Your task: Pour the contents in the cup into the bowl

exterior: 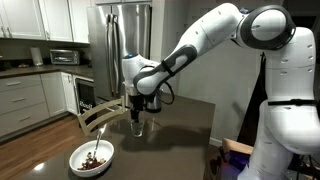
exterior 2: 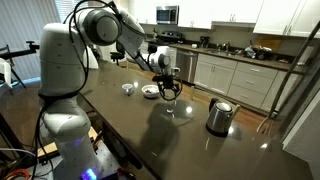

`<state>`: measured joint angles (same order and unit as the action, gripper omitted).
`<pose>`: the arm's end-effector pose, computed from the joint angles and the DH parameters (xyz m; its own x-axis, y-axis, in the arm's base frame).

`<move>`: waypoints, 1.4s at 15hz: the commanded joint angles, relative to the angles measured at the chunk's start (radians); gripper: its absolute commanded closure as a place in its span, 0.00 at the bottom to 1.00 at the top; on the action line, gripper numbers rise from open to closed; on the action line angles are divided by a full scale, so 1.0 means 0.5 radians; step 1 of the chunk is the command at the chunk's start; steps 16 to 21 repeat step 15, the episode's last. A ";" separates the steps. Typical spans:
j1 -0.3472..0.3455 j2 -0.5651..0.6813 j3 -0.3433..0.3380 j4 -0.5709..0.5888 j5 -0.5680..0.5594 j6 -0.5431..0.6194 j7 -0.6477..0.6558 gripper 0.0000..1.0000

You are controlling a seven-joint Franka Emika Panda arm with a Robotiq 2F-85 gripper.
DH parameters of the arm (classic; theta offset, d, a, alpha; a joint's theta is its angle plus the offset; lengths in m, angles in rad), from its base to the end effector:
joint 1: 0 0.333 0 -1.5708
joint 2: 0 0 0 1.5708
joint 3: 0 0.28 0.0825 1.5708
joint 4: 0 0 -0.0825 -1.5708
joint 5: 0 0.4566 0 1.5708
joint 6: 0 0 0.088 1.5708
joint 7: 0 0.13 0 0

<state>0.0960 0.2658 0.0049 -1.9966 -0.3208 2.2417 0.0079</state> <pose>0.6425 0.0501 0.2239 0.9572 0.2863 -0.0430 0.2880 -0.9266 0.2420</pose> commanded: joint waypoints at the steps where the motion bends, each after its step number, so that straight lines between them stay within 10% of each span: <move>1: 0.017 -0.192 0.039 0.055 -0.021 -0.289 -0.055 0.00; 11: 0.061 -0.591 0.188 0.285 -0.193 -1.018 -0.015 0.00; 21: 0.044 -0.590 0.201 0.282 -0.163 -0.975 -0.007 0.00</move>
